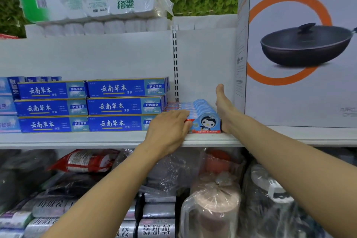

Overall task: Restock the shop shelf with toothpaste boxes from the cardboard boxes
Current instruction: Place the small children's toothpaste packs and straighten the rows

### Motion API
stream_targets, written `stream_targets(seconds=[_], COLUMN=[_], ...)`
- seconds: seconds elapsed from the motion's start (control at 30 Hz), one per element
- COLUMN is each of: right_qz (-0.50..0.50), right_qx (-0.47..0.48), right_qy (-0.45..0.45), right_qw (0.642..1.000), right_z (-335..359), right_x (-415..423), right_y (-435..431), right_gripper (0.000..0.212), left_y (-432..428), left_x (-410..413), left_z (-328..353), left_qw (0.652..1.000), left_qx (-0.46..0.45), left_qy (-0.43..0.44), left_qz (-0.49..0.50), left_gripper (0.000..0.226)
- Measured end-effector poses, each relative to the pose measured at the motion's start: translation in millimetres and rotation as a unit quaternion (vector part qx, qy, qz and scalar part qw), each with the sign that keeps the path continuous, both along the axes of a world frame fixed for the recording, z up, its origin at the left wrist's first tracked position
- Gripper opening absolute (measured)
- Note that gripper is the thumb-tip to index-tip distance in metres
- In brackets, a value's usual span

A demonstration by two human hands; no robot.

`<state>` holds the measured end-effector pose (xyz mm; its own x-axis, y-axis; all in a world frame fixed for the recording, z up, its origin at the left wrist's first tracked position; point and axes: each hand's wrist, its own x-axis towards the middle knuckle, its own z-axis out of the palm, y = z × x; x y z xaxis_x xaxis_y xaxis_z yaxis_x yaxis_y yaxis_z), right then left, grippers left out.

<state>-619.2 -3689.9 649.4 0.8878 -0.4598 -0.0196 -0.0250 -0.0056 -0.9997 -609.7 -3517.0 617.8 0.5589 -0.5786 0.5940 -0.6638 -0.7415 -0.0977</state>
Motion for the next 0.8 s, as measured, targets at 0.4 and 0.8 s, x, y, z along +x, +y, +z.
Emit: stream_targets(seconds=[0.4, 0.8], right_qz=[-0.068, -0.181], right_qx=[-0.132, -0.529], right_qy=[-0.059, -0.147], right_qw=[0.987, 0.816], right_z=[4.2, 19.6], right_x=[-15.6, -2.8], right_y=[15.6, 99.1], right_gripper=[0.08, 0.054], left_y=[11.9, 197.6], left_x=[4.0, 60.1], left_z=[-6.4, -28.3], left_qw=[0.995, 0.941], left_qx=[-0.078, -0.325], left_qy=[0.014, -0.026], left_qz=[-0.064, -0.084], left_gripper=[0.043, 0.025])
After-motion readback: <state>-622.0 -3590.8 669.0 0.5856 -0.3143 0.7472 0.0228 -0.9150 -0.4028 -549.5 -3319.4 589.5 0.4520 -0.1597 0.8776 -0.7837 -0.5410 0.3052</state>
